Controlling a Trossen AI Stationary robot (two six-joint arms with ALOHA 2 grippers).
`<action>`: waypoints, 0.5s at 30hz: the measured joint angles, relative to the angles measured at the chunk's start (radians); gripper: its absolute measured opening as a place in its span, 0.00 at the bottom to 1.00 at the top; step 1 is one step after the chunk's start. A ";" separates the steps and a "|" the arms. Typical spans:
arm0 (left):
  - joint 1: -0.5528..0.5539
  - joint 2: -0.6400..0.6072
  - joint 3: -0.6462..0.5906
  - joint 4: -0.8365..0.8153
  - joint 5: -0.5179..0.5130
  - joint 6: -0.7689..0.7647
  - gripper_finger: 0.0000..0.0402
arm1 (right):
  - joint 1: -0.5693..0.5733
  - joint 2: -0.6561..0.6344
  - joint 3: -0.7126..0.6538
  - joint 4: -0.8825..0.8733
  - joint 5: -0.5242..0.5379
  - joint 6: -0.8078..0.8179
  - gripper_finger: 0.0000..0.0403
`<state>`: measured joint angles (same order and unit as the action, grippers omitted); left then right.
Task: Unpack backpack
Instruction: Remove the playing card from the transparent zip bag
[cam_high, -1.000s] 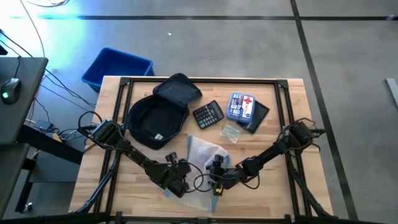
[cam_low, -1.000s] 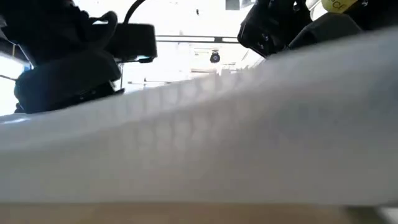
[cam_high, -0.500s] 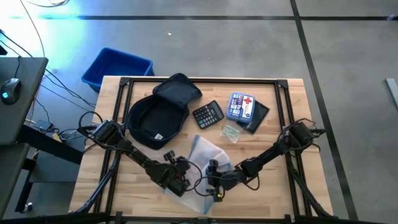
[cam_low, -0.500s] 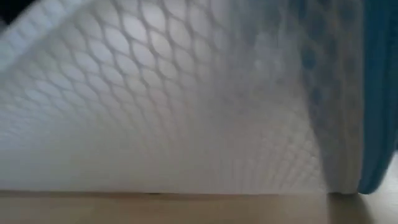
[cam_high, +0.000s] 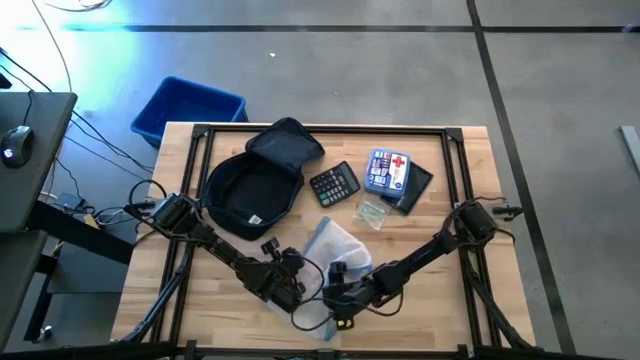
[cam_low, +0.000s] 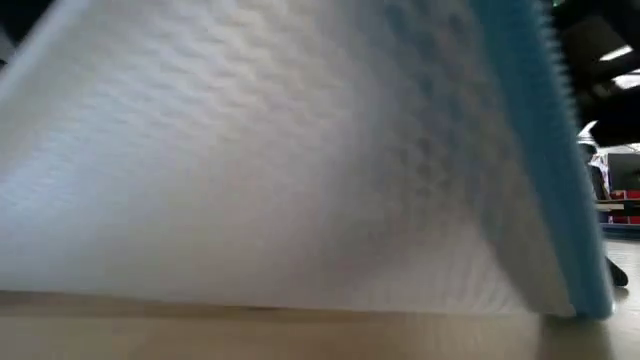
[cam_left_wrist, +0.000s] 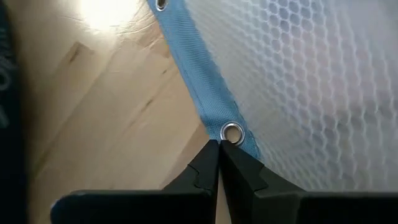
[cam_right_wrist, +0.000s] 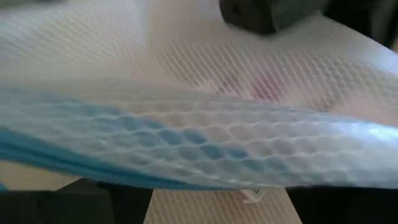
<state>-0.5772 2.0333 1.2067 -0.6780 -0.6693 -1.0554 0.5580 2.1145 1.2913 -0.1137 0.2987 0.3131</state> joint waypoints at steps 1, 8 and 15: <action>-0.001 0.003 0.000 -0.023 -0.005 -0.012 0.00 | 0.005 -0.002 0.027 -0.081 0.003 0.018 0.71; -0.019 0.008 0.000 -0.169 -0.003 -0.087 0.00 | 0.072 -0.001 0.173 -0.539 0.089 0.142 0.64; -0.043 0.005 0.014 -0.292 0.050 -0.170 0.00 | 0.100 -0.011 0.181 -0.635 0.185 0.296 0.60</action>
<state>-0.6202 2.0388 1.2205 -0.9702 -0.6197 -1.2251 0.6582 2.1036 1.4727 -0.7487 0.4834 0.6095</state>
